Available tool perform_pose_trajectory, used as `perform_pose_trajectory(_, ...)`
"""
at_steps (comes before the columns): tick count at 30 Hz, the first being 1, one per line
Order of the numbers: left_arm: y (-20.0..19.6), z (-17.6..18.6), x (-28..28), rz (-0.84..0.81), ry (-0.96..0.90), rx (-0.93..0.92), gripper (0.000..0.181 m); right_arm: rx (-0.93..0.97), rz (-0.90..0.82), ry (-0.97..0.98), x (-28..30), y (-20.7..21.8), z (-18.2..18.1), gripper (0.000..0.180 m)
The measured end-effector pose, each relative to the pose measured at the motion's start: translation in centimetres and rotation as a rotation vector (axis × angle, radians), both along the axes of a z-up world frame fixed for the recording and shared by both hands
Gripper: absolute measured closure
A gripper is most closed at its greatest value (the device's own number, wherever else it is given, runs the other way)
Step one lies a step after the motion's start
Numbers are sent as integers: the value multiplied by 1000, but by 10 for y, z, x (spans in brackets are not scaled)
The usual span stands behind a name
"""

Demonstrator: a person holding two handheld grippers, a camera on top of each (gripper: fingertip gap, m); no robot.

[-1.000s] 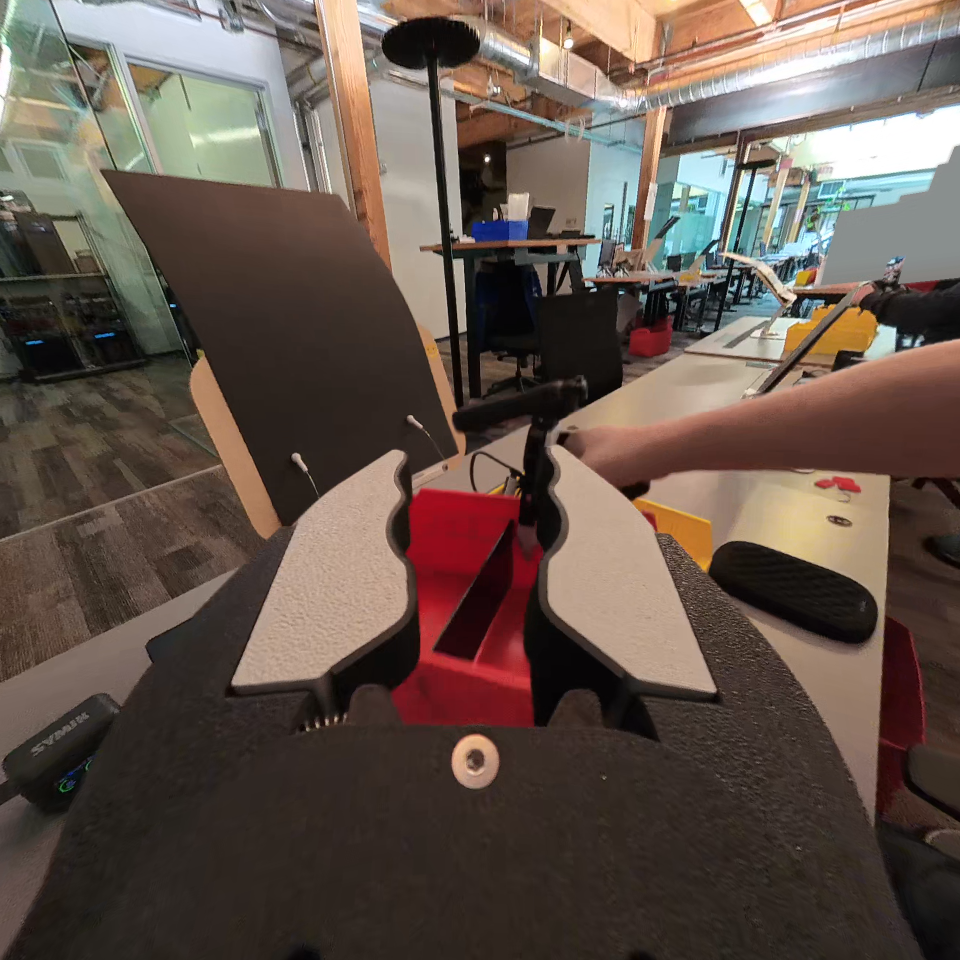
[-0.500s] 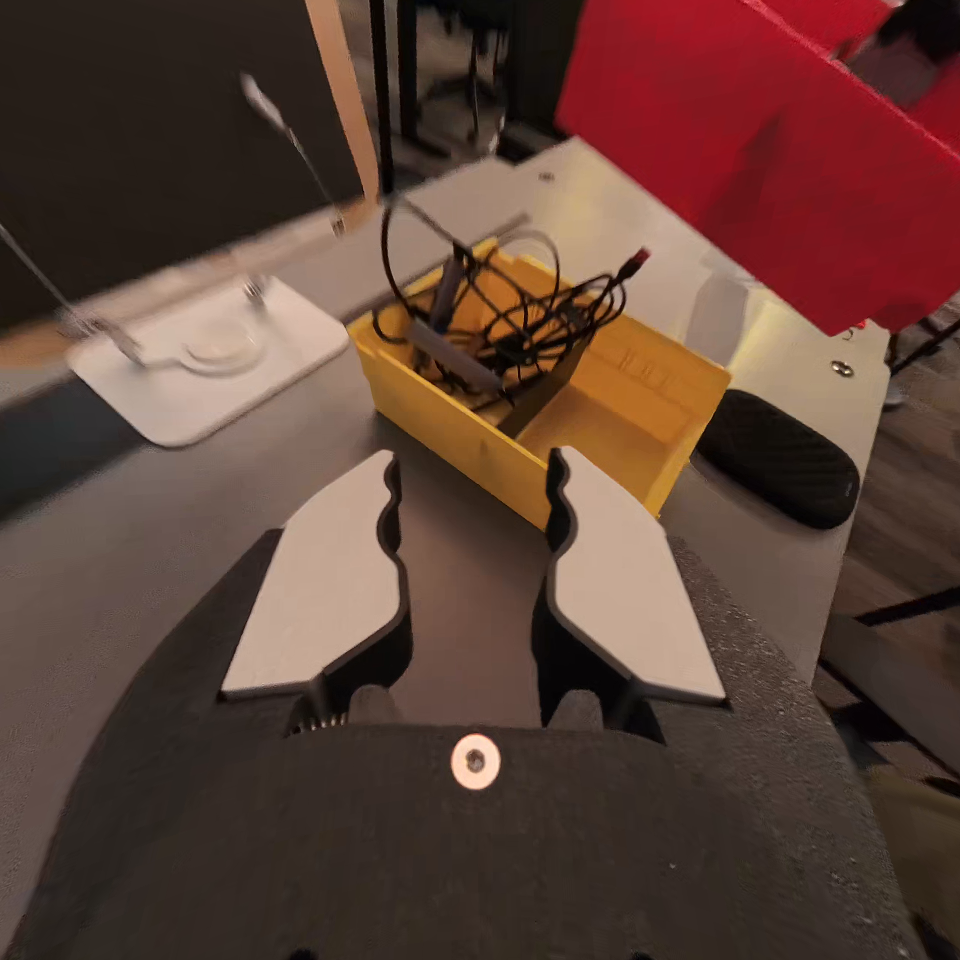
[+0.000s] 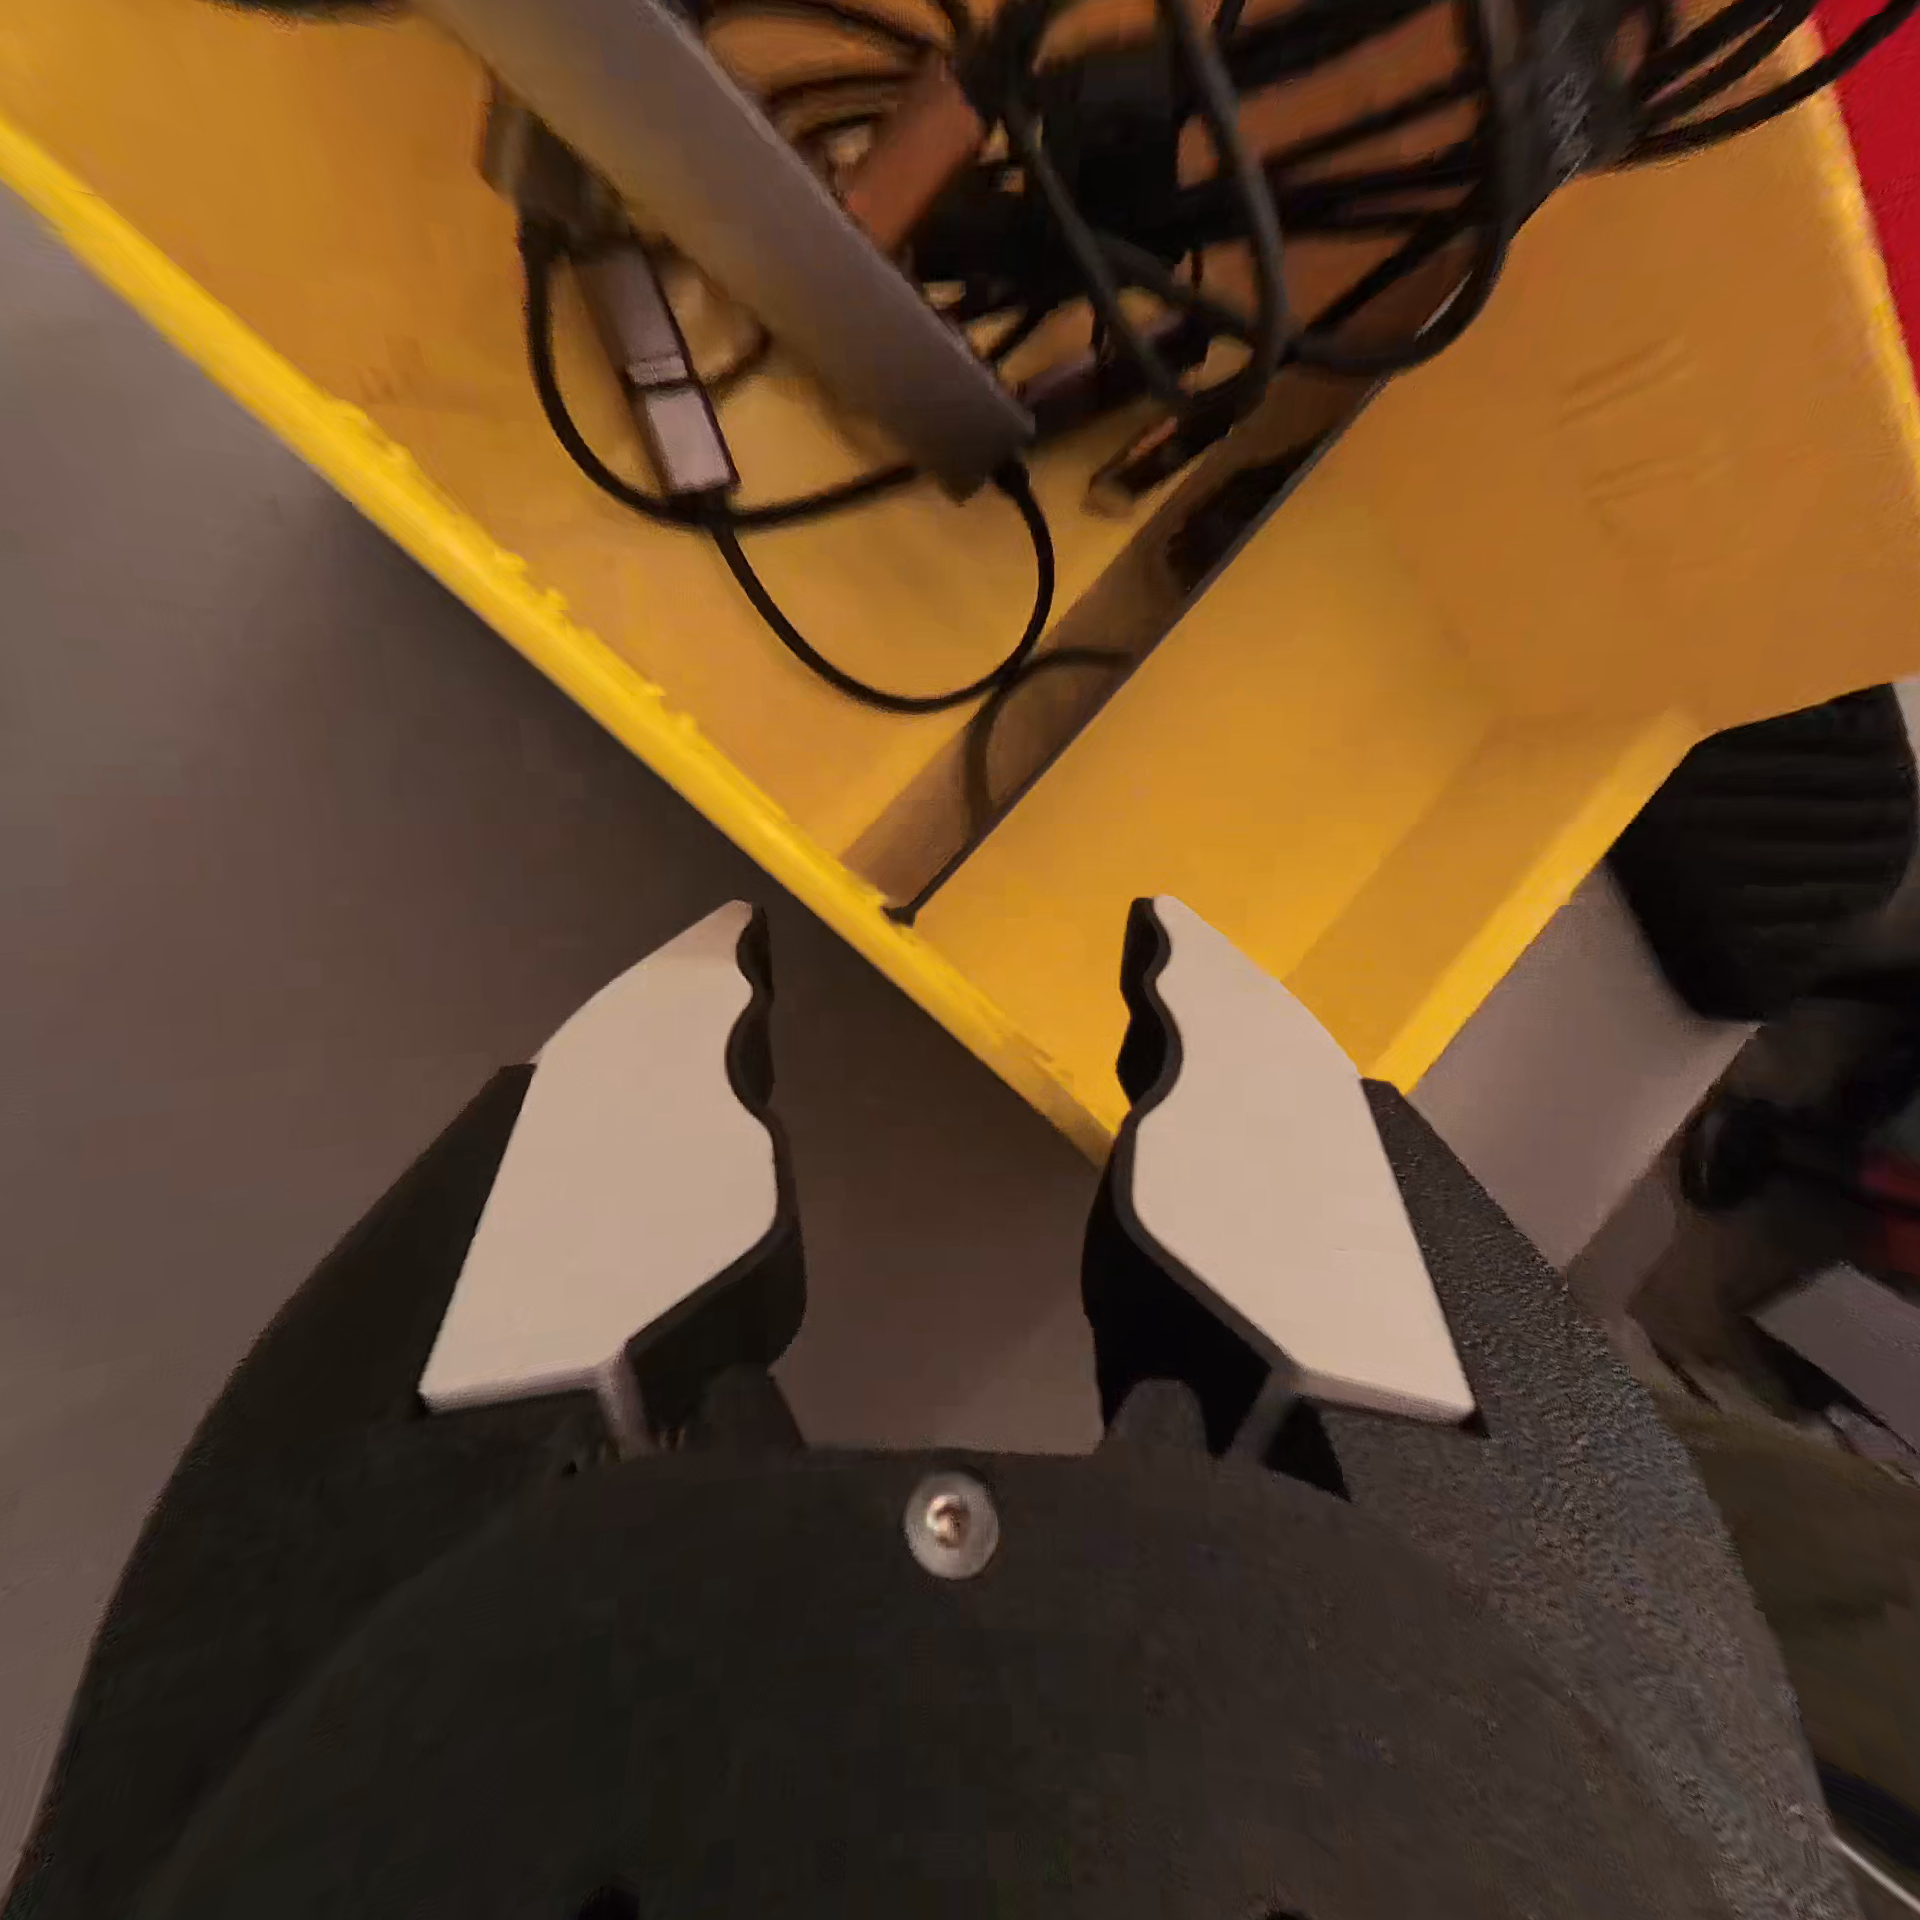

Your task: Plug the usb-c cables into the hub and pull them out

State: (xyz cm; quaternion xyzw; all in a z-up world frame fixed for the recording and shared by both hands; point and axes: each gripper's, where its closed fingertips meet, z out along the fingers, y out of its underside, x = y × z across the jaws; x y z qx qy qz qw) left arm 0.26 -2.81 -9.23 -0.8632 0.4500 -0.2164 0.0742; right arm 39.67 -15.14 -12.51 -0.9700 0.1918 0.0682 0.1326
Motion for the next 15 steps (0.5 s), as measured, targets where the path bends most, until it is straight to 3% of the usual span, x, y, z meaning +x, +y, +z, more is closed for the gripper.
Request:
perform_pose_trajectory(3,-4,-7,-3,-43,148,-69,118,30,-27,30,-12,10,1,174)
perform_pose_trajectory(8,3,-13,-3,-2,303,-151,138,20,-50,49,-15,20,-2,174)
perform_pose_trajectory(15,29,-13,-19,68,320,-209,153,21,-126,86,-15,41,-2,172)
